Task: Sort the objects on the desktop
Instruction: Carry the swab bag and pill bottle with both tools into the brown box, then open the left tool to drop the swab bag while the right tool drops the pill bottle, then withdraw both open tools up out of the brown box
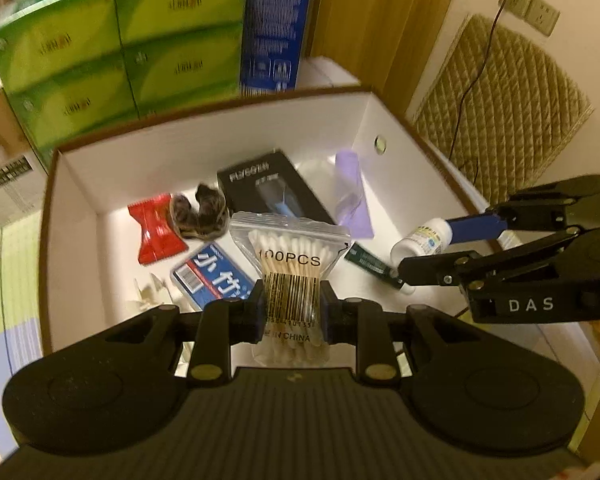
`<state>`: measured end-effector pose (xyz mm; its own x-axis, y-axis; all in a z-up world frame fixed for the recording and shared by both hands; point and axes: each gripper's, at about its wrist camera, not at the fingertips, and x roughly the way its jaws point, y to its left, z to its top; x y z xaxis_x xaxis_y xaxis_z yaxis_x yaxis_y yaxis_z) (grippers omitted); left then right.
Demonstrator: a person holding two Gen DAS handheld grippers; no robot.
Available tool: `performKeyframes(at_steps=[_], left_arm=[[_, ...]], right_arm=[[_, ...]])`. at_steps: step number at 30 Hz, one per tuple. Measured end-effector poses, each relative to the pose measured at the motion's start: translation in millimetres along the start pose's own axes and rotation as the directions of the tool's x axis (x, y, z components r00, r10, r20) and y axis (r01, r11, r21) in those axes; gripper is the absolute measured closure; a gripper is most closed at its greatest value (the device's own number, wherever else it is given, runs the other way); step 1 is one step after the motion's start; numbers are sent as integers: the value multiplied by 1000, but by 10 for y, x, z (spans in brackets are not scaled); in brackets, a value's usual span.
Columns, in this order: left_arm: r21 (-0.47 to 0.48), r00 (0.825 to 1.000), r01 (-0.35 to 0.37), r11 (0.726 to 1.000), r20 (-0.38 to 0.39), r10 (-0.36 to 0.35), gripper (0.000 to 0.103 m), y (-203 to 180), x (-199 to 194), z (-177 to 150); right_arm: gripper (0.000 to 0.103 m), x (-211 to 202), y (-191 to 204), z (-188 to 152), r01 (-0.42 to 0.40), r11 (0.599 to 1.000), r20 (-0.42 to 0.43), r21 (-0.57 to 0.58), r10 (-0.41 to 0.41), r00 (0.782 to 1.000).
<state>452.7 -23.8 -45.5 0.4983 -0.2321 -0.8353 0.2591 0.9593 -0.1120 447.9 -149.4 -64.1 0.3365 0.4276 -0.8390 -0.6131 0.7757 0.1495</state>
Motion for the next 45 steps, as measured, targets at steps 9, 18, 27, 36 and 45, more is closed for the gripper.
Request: performKeyframes(at_steps=[9,18,27,36,45], left_arm=[[22,988,28,999,-150,-24,82,48,366,-4],[8,979,33,999,-200,-31,78,78,578,6],[6,988,23,1000,-150,-22,51,139,456,50],[-8,995,-65,998,-73,64,34,259,138,-10],[-22,987,-155,988,43,155,12,271,-397,-200]], right_arm=[[59,193,-77,64,-11,1000,-102,-30,8,995],[59,348,-65,83,-43,999,-145,-20,40,989],[59,428,-96,65,-65,998,-153,7,65,986],[33,330,-57,19,-104,994,-62,26,105,992],[2,-211,67,-170,-63,998,99,26,60,993]])
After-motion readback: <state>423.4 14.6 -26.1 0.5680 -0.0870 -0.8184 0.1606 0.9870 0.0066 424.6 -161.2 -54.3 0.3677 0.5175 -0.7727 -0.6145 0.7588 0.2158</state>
